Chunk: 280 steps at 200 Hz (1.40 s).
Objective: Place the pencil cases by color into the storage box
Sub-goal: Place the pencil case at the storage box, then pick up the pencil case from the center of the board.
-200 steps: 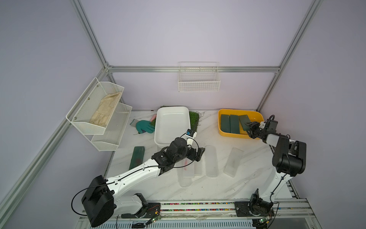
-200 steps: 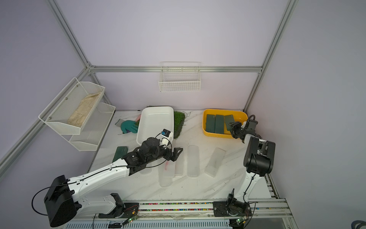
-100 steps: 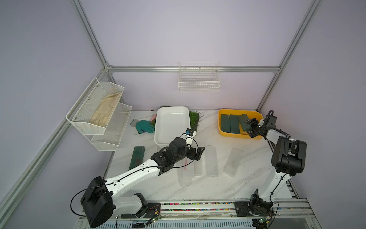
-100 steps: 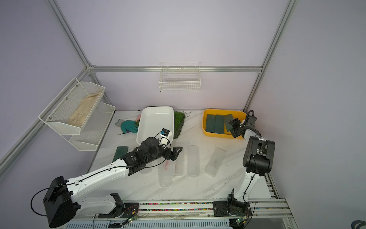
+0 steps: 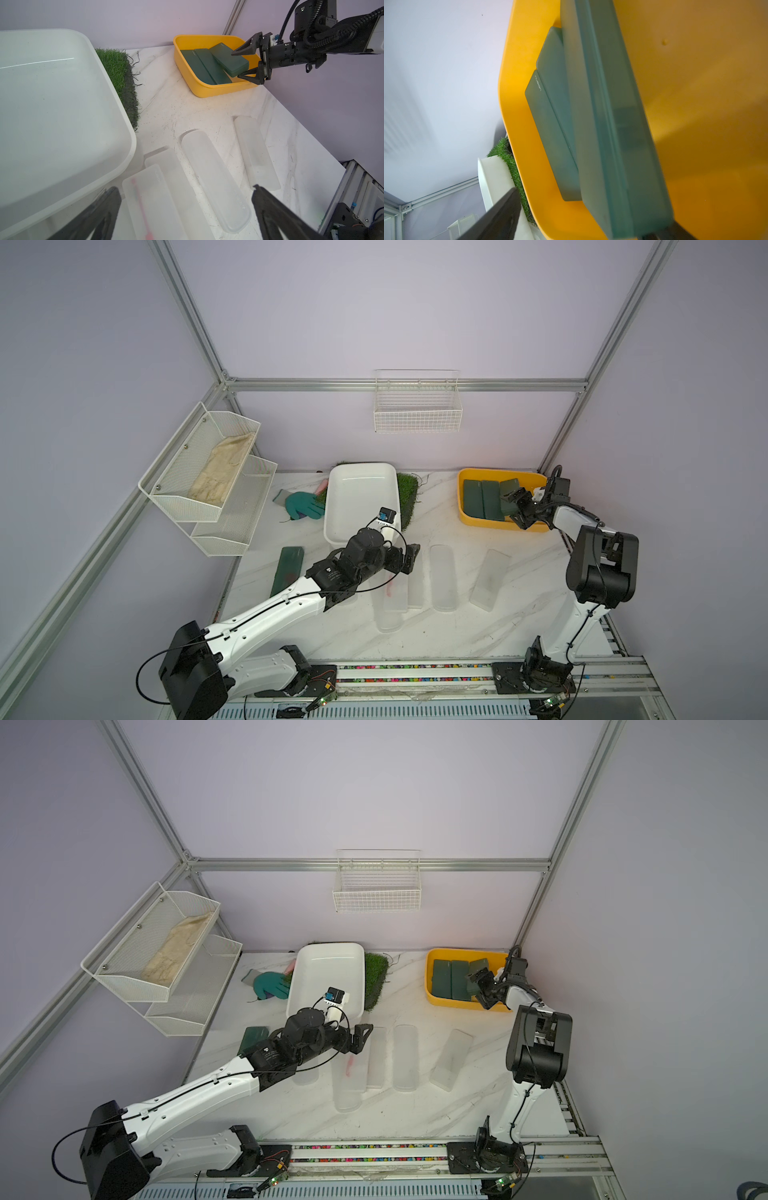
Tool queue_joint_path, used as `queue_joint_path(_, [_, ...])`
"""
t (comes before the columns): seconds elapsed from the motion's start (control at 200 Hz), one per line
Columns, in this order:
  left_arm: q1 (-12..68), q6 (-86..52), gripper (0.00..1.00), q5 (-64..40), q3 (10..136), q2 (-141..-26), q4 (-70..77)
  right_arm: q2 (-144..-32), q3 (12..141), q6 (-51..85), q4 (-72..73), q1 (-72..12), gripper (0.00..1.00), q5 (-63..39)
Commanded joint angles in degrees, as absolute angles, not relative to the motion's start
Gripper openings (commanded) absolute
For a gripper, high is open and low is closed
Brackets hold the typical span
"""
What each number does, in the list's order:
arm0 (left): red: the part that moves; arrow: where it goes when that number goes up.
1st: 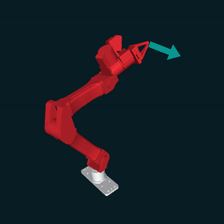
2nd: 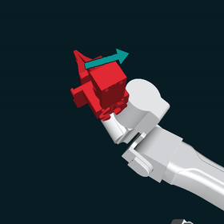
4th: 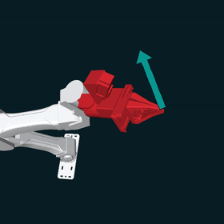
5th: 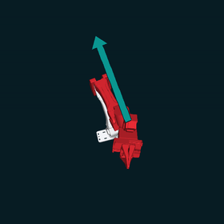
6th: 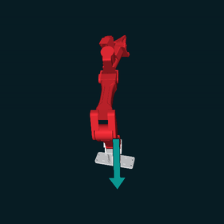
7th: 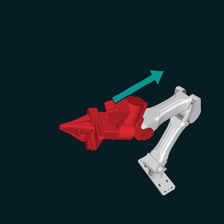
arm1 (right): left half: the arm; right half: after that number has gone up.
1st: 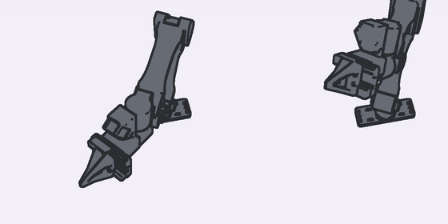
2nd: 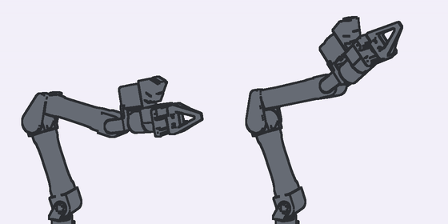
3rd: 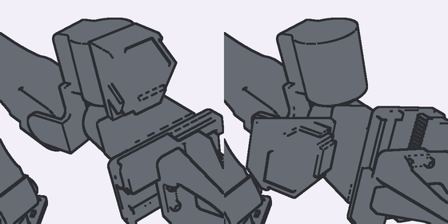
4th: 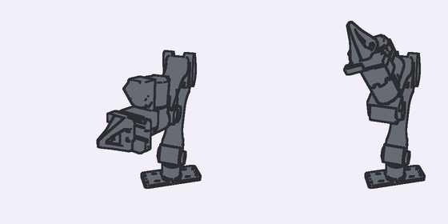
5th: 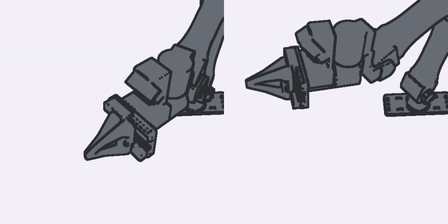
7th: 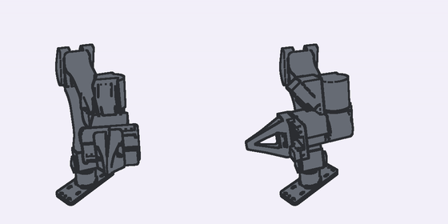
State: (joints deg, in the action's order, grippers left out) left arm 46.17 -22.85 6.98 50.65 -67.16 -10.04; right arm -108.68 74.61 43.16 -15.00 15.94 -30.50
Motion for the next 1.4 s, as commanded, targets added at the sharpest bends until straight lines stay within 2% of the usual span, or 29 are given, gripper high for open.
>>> queue_joint_path(0.0, [45.6,-24.1,1.0,8.5,49.5,-65.3,-11.2,-108.1,73.1,42.4,-23.3,15.9,0.86,-28.7])
queue_joint_path(0.4, [43.9,-24.5,1.0,10.8,51.6,-61.9,-20.5,-105.0,74.4,39.9,-29.2,17.8,0.9,-24.4])
queue_joint_path(0.68, [37.4,-19.6,1.0,12.4,55.6,-60.0,-32.1,-95.3,76.7,32.2,-32.8,14.6,0.92,-13.6])
queue_joint_path(0.83, [31.2,-15.8,1.0,12.8,56.2,-60.1,-36.8,-88.3,74.5,29.0,-30.5,5.7,0.93,-5.1])
queue_joint_path(1.02, [25.0,-13.0,1.0,14.5,57.2,-60.8,-42.3,-79.4,65.7,29.9,-20.1,-6.2,0.93,-1.5])
queue_joint_path(1.24, [18.2,-12.5,1.0,16.3,57.2,-59.2,-49.2,-77.5,63.9,28.7,-16.4,-22.3,0.94,2.2])
queue_joint_path(1.395, [10.9,-10.4,1.0,12.8,54.9,-58.7,-50.0,-77.7,62.4,29.0,-12.4,-34.3,0.96,5.5])
